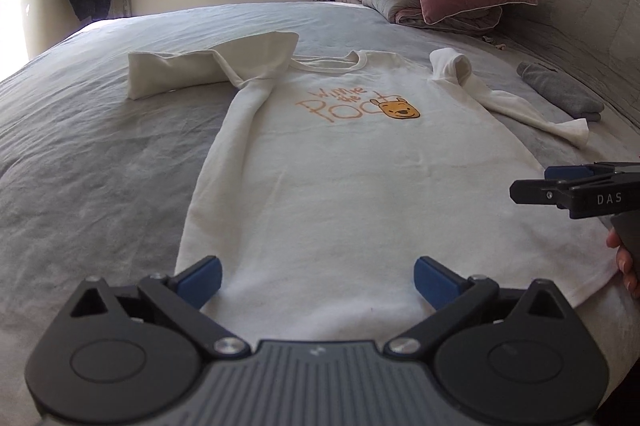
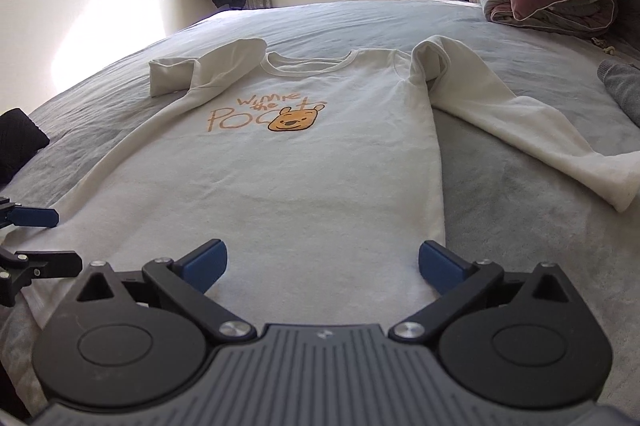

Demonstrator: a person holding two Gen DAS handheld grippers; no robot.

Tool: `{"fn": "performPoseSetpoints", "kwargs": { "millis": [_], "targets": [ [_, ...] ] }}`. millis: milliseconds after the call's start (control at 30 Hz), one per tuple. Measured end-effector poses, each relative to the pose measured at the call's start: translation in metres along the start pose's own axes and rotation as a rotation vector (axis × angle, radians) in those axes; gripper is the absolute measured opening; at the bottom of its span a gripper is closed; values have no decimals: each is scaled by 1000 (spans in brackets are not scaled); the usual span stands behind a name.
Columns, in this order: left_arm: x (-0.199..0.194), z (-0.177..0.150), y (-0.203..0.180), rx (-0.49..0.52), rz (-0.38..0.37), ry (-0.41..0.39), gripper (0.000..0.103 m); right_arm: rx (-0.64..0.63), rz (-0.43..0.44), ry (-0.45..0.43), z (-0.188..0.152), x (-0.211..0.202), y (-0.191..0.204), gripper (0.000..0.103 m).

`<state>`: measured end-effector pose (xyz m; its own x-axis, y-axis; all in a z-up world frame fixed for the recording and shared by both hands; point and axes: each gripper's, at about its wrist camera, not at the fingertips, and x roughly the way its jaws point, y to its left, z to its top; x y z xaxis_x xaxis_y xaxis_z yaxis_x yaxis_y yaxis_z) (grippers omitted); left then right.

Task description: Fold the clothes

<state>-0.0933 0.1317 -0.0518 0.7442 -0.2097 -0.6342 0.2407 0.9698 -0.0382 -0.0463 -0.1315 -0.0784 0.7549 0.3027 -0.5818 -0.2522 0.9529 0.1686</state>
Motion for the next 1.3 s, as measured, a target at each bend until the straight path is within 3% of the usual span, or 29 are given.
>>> {"fn": "performPoseSetpoints", "kwargs": {
  "millis": [67,367,600,767,833,933,1000,1067,1167,1233,1300],
  "targets": [
    [-2,10,0,-7,4,-23,102,63,-2,-24,5,-4,-13,103],
    [43,64,-49,-10,-30,-64,102,365,-238,-128,13,-39,-92,103],
    [96,83,-92,-106,-79,-34,102,465,-298,-148,7,-54,-135,103],
    [125,91,-111,-141,-73,-7,102,582,-289,-168,17,-49,-169,103],
    [134,96,-114,-145,-60,-2,102,621,-290,-172,22,-45,-181,93],
    [146,107,-117,-145,-41,-1,102,662,-288,-160,27,-38,-195,68],
    [154,118,-118,-137,-32,-6,102,684,-284,-148,30,-35,-202,34],
    [161,129,-121,-124,-23,-21,102,704,-280,-143,34,-35,-211,10],
    [171,145,-125,-103,-18,-46,98,680,-292,-160,42,-40,-219,6],
    [179,156,-128,-95,-19,-59,90,642,-310,-178,48,-46,-223,5],
    [187,165,-132,-90,-22,-65,75,606,-329,-196,53,-51,-226,5]
  ]
}}
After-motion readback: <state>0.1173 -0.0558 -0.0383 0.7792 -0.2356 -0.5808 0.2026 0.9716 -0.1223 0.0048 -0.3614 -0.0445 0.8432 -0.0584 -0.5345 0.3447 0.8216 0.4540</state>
